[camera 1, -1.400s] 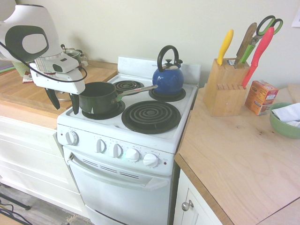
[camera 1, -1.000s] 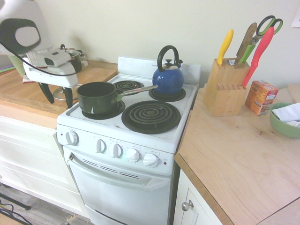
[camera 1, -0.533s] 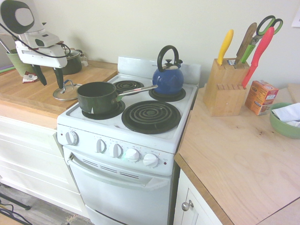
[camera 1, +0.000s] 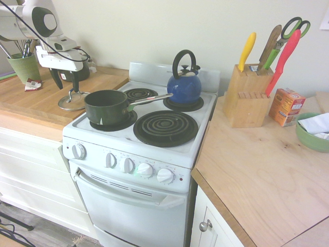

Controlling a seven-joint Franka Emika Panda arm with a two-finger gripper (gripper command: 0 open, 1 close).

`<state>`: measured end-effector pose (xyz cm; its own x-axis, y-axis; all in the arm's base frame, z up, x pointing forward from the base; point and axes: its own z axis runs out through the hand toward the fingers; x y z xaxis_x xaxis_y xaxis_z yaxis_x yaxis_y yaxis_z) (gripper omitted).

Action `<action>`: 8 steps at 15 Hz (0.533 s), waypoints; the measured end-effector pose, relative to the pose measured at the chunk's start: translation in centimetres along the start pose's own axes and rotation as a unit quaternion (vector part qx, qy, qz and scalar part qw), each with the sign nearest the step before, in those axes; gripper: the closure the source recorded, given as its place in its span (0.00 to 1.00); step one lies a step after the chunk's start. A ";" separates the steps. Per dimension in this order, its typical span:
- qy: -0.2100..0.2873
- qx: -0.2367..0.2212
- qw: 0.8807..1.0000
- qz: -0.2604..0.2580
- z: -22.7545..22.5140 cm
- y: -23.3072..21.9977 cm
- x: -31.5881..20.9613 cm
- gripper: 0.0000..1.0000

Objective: Cover the lid of the pot

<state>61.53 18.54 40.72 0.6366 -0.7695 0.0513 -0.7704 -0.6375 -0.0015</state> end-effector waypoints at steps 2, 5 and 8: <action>-0.002 -0.008 1.000 0.005 0.6 -0.5 0.8 0.00; -0.005 -0.013 1.000 0.008 1.4 -0.7 1.3 0.00; -0.010 -0.017 1.000 0.010 1.5 -0.6 1.2 0.00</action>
<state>62.79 17.96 39.30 0.6221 -0.7823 0.0307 -0.7829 -0.6213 0.0325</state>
